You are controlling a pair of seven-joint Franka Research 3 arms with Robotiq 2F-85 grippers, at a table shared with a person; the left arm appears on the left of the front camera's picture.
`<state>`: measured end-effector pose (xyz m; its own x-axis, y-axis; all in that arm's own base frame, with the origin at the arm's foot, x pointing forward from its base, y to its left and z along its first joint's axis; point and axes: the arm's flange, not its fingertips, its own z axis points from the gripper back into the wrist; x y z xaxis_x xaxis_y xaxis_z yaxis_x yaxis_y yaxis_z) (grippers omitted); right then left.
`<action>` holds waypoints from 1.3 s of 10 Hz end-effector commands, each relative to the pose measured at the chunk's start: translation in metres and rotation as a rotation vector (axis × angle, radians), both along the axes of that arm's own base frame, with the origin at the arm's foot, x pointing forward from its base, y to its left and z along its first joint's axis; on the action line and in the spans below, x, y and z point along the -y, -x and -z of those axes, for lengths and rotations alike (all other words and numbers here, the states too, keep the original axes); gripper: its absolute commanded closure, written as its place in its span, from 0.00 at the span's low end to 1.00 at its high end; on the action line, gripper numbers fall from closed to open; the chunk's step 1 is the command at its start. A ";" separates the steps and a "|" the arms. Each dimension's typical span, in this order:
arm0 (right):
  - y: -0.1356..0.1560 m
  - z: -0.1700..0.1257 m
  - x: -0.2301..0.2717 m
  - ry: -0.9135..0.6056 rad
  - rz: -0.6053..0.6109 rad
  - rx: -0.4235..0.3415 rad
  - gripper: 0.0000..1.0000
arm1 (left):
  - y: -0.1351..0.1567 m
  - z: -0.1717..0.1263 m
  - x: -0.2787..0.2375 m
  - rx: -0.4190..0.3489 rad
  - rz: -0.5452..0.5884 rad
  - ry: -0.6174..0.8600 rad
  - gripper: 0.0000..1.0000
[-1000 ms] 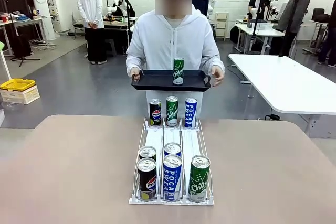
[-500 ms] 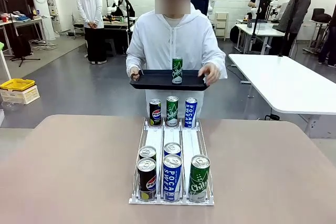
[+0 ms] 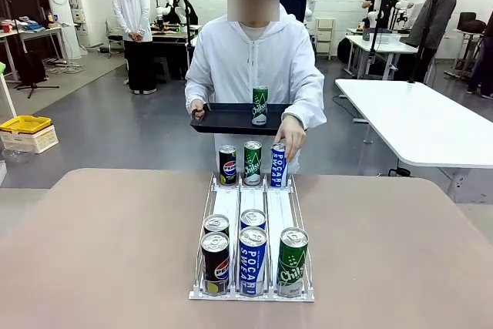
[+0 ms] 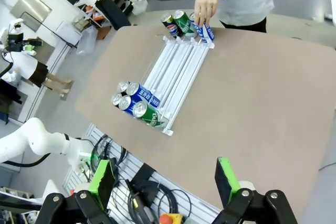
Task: Retrieve and hand over the desired beverage to the person.
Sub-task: Place the picked can on the Handle tray extended by the person, then pick up another can of the same type that the person held from the Automatic Can Dispenser.
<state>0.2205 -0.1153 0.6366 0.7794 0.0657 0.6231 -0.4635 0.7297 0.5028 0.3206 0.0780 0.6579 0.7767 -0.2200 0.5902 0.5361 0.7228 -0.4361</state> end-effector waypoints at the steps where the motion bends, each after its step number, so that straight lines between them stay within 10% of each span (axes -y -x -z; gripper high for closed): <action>1: -0.003 0.002 0.003 -0.011 -0.022 0.010 0.00 | 0.000 0.000 -0.002 0.016 0.022 0.006 0.00; 13: -0.003 0.002 0.003 -0.011 -0.022 0.010 0.00 | 0.000 0.000 -0.002 0.016 0.022 0.006 0.00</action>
<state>0.2208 -0.1153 0.6360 0.7797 0.0685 0.6224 -0.4651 0.7288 0.5025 0.3205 0.0782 0.6579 0.7739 -0.2236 0.5925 0.5400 0.7217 -0.4330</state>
